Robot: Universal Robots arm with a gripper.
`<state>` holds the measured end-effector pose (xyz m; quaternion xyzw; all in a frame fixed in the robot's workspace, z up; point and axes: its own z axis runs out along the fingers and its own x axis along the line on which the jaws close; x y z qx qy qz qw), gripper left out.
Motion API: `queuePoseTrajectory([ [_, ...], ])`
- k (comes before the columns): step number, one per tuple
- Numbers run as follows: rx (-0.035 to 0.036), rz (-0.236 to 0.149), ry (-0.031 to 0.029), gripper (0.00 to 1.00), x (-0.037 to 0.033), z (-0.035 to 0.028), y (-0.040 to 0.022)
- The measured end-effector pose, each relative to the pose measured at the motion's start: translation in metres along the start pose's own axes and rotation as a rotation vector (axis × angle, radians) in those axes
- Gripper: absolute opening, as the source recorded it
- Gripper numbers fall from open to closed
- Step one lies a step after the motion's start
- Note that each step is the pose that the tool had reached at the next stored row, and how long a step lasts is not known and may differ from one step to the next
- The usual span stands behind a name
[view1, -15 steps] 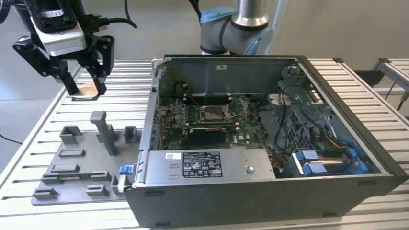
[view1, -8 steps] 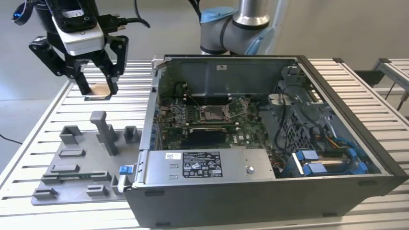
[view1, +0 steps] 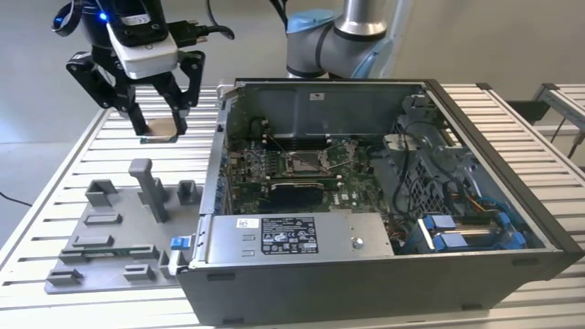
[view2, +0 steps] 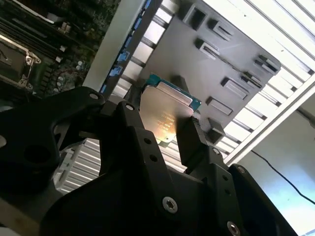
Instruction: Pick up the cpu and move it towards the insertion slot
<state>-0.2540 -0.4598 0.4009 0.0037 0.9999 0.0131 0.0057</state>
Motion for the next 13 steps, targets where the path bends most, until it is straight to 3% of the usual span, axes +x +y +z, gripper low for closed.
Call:
queuePoseTrajectory([
  [9, 0.0000, 0.000, -0.0001, 0.00, -0.0410, 0.0005, 0.0003],
  [13, 0.0000, 0.000, -0.0001, 0.00, -0.0538, 0.0007, 0.0004],
])
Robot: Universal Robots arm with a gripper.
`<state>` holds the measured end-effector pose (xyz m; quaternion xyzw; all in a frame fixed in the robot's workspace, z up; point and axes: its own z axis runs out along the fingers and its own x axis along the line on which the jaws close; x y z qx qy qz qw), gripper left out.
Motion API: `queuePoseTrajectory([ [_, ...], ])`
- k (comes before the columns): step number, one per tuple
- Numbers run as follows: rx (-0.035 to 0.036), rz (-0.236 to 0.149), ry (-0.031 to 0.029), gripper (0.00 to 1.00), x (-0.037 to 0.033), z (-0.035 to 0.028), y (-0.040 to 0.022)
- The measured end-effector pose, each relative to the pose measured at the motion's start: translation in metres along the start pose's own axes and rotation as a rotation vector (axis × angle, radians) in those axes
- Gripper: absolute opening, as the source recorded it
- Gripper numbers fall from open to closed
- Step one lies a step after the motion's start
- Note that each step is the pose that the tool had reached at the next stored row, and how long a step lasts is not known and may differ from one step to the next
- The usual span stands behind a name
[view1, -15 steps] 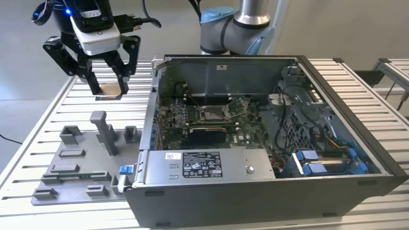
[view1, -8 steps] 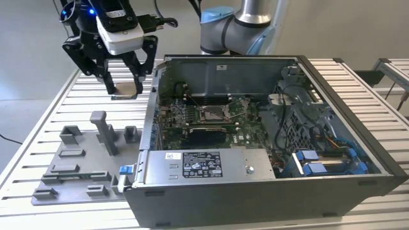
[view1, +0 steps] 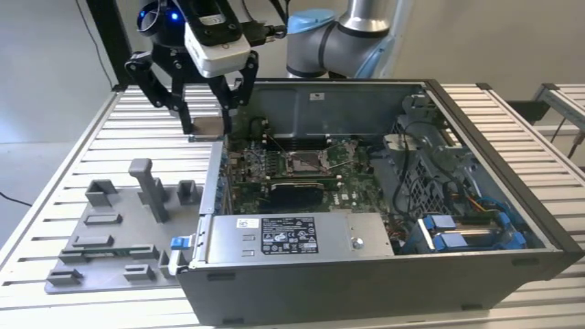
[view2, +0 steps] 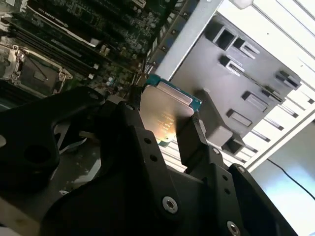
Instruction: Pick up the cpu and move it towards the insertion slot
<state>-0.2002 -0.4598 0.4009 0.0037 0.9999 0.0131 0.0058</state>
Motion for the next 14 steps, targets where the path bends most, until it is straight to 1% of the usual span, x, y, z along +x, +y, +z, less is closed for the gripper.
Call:
queuePoseTrajectory([
  [2, 0.0000, 0.000, 0.0001, 0.00, -0.0017, 0.0000, 0.0000],
  [6, 0.0000, 0.000, 0.0000, 0.00, -0.0023, 0.0000, 0.0000],
  [7, 0.0000, 0.000, 0.0000, 0.00, -0.0043, 0.0001, 0.0001],
  [8, 0.0000, 0.000, 0.0001, 0.00, -0.0075, 0.0001, 0.0001],
  [10, 0.0000, 0.000, 0.0001, 0.00, -0.0160, 0.0002, 0.0001],
  [14, 0.0000, 0.000, 0.0000, 0.00, -0.0344, 0.0004, 0.0002],
])
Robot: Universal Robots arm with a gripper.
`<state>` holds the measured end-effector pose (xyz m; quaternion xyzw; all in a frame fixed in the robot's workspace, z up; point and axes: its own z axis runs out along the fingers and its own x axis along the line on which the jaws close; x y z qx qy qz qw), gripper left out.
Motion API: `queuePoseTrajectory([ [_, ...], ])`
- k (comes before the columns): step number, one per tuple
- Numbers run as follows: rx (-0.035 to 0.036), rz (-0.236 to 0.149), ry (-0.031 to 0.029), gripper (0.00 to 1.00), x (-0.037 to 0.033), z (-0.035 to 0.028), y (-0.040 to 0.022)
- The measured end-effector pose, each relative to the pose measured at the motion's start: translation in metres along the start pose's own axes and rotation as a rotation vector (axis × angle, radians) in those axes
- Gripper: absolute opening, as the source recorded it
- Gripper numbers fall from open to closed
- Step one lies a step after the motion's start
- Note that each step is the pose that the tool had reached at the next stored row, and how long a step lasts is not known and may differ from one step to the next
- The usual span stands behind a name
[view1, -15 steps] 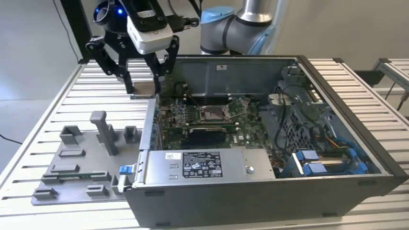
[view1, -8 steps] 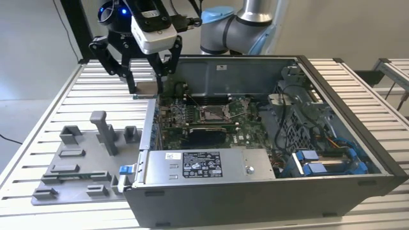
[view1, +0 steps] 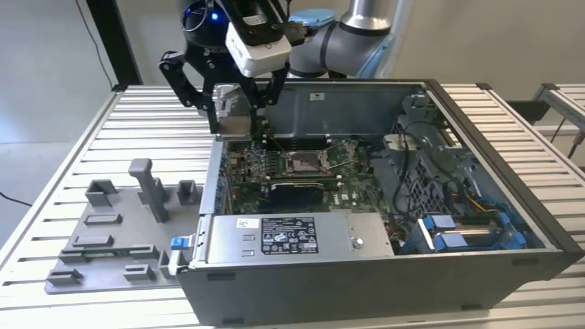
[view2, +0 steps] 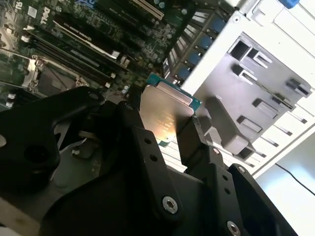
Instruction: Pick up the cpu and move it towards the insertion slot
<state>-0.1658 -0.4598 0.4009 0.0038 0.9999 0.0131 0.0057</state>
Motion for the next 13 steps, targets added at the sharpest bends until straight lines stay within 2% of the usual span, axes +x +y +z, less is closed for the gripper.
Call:
queuePoseTrajectory([
  [13, 0.0000, 0.000, 0.0000, 0.00, -0.0581, 0.0006, 0.0004],
])
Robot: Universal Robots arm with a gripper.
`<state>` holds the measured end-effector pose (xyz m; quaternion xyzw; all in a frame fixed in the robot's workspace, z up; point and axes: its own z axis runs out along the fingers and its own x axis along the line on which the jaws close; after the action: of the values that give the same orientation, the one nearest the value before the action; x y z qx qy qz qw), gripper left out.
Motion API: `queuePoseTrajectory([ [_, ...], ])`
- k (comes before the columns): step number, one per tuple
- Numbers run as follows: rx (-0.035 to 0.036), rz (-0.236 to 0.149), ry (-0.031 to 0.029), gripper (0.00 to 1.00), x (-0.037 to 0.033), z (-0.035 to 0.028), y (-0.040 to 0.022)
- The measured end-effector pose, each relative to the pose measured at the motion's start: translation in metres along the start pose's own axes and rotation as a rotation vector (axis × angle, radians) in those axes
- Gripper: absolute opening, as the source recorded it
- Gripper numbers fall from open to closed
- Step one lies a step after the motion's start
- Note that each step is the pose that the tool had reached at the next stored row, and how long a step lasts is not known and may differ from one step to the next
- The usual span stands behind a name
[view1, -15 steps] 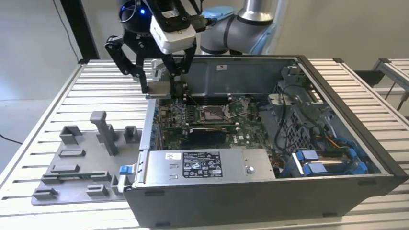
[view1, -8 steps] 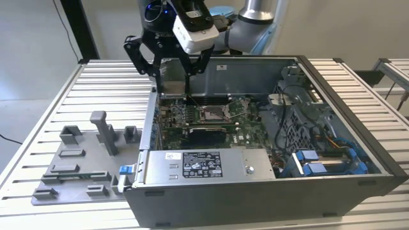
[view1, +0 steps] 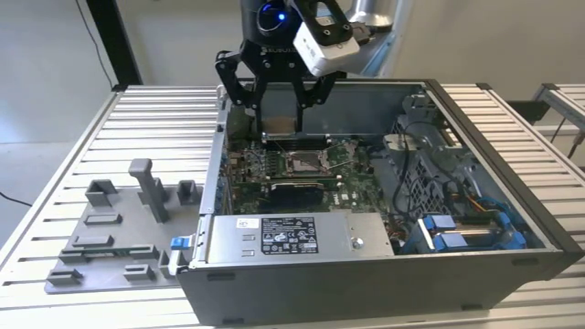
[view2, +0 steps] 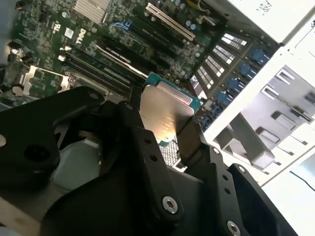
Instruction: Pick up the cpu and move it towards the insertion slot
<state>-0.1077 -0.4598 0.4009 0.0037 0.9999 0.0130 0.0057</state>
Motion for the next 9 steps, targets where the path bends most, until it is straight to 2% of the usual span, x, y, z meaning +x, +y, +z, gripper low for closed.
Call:
queuePoseTrajectory([
  [9, 0.0000, 0.000, 0.0000, 0.00, -0.0410, 0.0005, 0.0003],
])
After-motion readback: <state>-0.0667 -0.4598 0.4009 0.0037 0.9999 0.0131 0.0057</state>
